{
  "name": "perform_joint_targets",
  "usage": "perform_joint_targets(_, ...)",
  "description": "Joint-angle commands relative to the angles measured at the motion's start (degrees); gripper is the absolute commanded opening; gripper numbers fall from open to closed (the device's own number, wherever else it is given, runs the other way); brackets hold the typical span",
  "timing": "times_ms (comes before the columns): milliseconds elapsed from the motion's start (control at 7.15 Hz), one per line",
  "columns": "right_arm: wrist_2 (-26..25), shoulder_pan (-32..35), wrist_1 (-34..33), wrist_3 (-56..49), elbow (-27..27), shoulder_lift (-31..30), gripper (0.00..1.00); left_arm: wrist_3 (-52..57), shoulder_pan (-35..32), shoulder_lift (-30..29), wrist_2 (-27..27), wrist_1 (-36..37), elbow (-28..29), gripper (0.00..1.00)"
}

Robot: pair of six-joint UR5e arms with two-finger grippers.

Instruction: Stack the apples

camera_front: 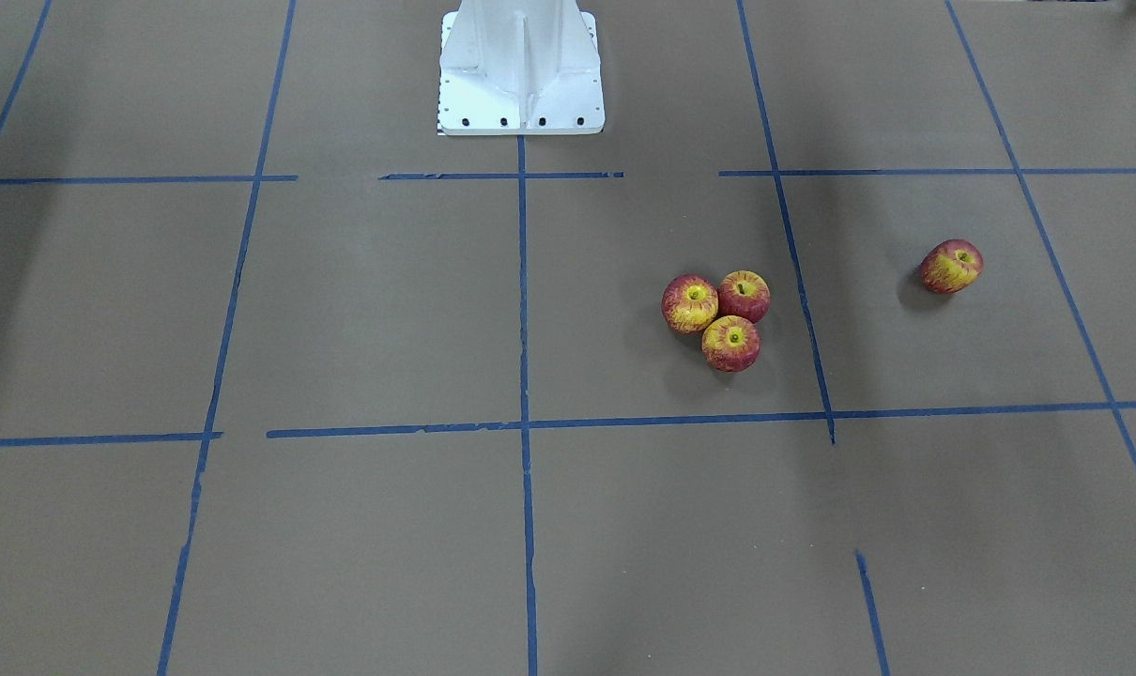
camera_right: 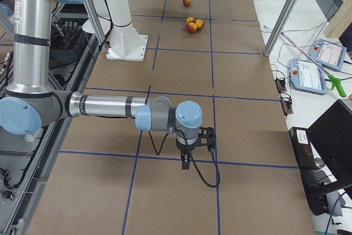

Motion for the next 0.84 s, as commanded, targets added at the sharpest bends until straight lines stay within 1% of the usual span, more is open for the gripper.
perform_joint_targets(0, 0.0, 0.0, 0.0, 0.0, 0.0, 0.0, 1.0, -0.4, 0.2, -0.5, -0.1, 0.6, 0.0, 1.0)
perform_joint_targets(280, 0.0, 0.0, 0.0, 0.0, 0.0, 0.0, 1.0, -0.6, 0.3, -2.6, -0.1, 0.6, 0.6, 1.0)
perform_joint_targets(559, 0.0, 0.0, 0.0, 0.0, 0.0, 0.0, 1.0, -0.3, 0.3, -0.9, -1.0, -4.1, -0.1, 1.0)
perform_joint_targets(699, 0.0, 0.0, 0.0, 0.0, 0.0, 0.0, 1.0, -0.7, 0.4, 0.0, -2.6, -7.4, 2.9, 1.0)
